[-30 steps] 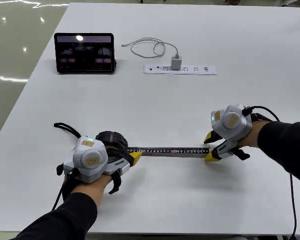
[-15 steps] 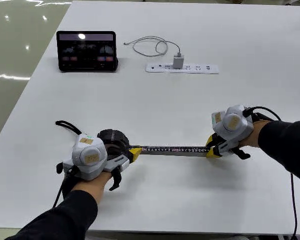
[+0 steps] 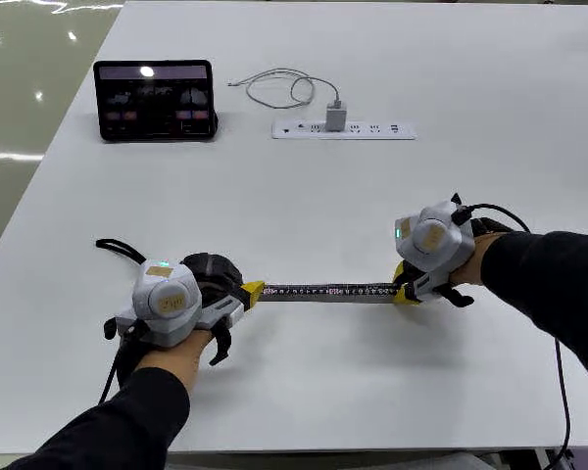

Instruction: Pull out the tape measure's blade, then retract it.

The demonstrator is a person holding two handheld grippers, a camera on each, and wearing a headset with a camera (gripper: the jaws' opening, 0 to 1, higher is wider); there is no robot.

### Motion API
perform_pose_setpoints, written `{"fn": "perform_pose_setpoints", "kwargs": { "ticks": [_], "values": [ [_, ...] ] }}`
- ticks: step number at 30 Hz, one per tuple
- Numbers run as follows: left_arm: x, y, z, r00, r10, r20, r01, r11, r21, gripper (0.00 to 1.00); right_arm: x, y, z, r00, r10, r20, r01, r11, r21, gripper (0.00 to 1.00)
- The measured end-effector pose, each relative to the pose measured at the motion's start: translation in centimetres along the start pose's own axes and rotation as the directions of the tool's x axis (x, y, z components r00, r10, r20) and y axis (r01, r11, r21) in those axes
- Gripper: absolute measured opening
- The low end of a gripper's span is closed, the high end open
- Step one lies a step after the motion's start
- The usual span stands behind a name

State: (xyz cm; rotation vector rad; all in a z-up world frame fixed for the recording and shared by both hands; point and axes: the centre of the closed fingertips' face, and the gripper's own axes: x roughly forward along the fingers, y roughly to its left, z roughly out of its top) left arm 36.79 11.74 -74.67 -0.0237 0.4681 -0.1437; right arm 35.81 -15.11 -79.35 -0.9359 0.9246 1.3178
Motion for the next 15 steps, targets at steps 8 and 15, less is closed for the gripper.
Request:
{"fn": "perform_pose_setpoints", "kwargs": {
  "ticks": [8,15],
  "values": [
    [1.0,0.9,-0.6,0.998,0.048,-0.041,-0.051,0.997,-0.06,0.81,0.2,-0.2,-0.2,1.0,0.0,-0.001,0.0,1.0,0.024,0.11],
    [1.3,0.5,-0.9,0.9962,0.032,-0.081,-0.037,0.997,-0.061,0.67,0.2,-0.2,-0.2,0.9999,-0.004,0.009,0.004,0.999,0.036,0.1]
  ]
}}
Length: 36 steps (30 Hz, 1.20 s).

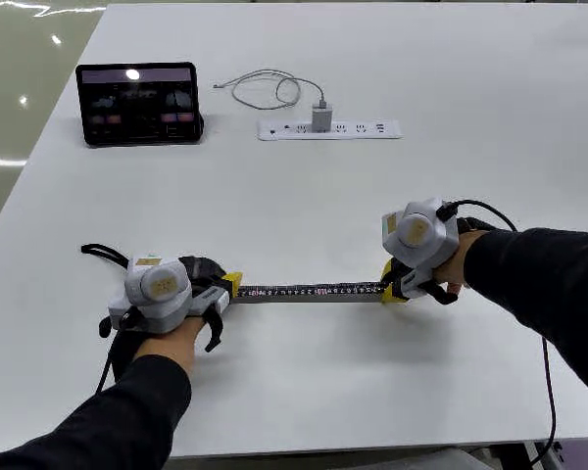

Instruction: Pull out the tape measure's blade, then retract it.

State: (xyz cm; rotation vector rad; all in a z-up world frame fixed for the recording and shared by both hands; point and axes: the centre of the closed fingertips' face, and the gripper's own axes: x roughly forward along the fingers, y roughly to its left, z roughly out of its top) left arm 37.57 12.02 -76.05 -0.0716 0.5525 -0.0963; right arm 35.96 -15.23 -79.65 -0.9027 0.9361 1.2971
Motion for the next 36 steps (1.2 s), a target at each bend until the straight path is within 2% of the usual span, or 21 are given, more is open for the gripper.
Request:
{"fn": "perform_pose_setpoints", "kwargs": {
  "ticks": [8,17,18,22,23,32,36],
  "values": [
    [-0.12,0.06,-0.41,0.9998,0.0,-0.022,0.002,0.998,0.065,0.65,0.03,0.0,-0.04,1.0,-0.002,0.005,0.002,1.0,0.019,0.1],
    [-0.06,0.17,-0.52,0.9995,-0.005,-0.031,0.007,0.998,0.062,0.64,0.09,0.03,-0.02,0.9999,-0.01,0.005,0.01,0.999,0.039,0.1],
    [-0.08,0.1,-0.53,0.9995,-0.005,-0.033,0.007,0.998,0.061,0.64,0.12,0.04,-0.04,0.9999,-0.014,0.002,0.014,0.998,0.057,0.1],
    [-0.05,0.08,-0.51,0.9993,-0.005,-0.036,0.007,0.998,0.06,0.64,0.13,0.09,-0.02,0.9999,-0.014,0.005,0.013,0.999,0.043,0.11],
    [-0.06,0.08,-0.5,0.9994,-0.005,-0.035,0.007,0.998,0.057,0.64,0.13,0.0,-0.05,0.9998,-0.013,0.017,0.011,0.997,0.071,0.11],
    [0.01,0.06,-0.52,0.9989,-0.007,-0.047,0.009,0.998,0.057,0.64,0.12,0.04,0.07,0.9998,-0.008,0.015,0.007,0.998,0.065,0.11],
    [-0.01,0.04,-0.52,0.9987,-0.008,-0.05,0.01,0.998,0.056,0.64,0.12,-0.06,0.2,0.9995,-0.01,0.029,0.007,0.994,0.106,0.11]
  ]
}}
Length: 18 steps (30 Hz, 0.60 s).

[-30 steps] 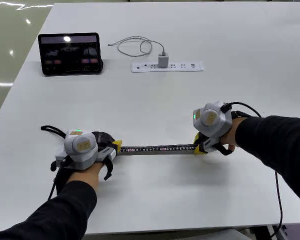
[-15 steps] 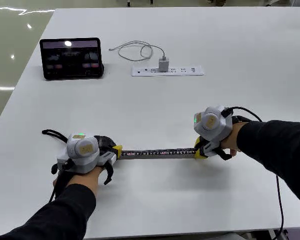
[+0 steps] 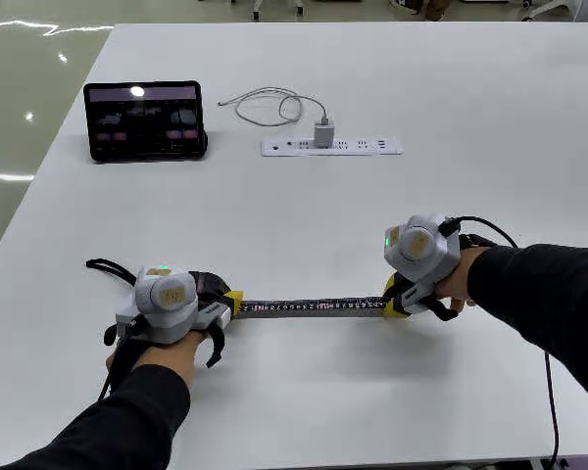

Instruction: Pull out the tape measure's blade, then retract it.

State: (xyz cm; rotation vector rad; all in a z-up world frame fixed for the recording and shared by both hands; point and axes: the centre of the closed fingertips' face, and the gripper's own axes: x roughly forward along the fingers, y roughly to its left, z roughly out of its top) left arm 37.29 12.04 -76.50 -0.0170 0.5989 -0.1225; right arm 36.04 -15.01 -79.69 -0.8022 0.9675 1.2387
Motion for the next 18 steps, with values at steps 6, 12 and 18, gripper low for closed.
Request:
{"fn": "perform_pose_setpoints", "kwargs": {
  "ticks": [6,12,18],
  "values": [
    [0.0,0.0,0.0,1.0,-0.002,-0.006,0.002,1.0,-0.003,0.64,0.1,0.2,0.4,1.0,-0.003,0.005,0.003,1.0,-0.021,0.11],
    [0.0,0.0,0.0,0.9999,-0.004,-0.01,0.004,1.0,-0.005,0.64,0.2,0.4,1.0,0.9999,-0.002,0.01,0.003,1.0,-0.031,0.11],
    [0.0,-0.1,0.0,0.9999,-0.006,-0.011,0.006,1.0,-0.005,0.64,0.4,0.6,1.4,0.9998,-0.002,0.018,0.002,1.0,-0.025,0.11]
  ]
}}
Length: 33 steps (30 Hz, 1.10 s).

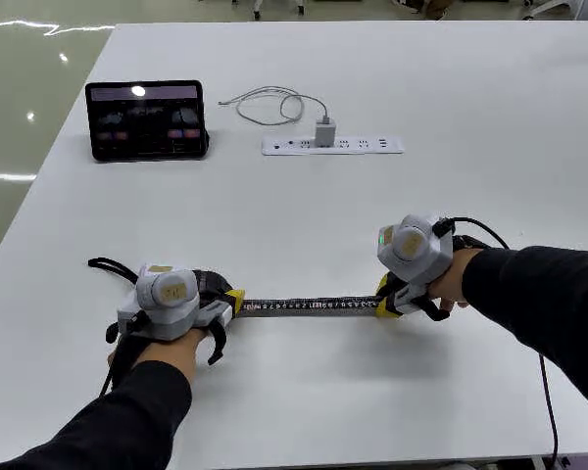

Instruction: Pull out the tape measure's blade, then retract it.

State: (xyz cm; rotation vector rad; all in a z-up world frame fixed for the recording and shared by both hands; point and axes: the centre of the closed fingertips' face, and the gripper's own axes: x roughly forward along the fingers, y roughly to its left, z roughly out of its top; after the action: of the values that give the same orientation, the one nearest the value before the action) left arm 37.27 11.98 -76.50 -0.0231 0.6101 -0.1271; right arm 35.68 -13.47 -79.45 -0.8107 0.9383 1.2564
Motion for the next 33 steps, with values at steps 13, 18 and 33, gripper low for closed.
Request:
{"fn": "perform_pose_setpoints", "kwargs": {
  "ticks": [13,18,33],
  "values": [
    [0.0,0.0,0.0,1.0,-0.004,-0.006,0.004,1.0,-0.002,0.64,0.4,0.1,0.7,0.9999,0.003,0.012,-0.003,1.0,-0.013,0.11],
    [0.0,0.0,0.0,0.9999,-0.005,-0.009,0.005,1.0,-0.004,0.64,0.5,0.1,1.0,0.9998,0.004,0.019,-0.004,1.0,-0.005,0.11],
    [0.1,0.1,-0.1,0.9999,-0.007,-0.01,0.007,1.0,-0.004,0.64,1.1,0.3,2.2,0.9993,0.003,0.038,-0.004,1.0,0.004,0.12]
  ]
}}
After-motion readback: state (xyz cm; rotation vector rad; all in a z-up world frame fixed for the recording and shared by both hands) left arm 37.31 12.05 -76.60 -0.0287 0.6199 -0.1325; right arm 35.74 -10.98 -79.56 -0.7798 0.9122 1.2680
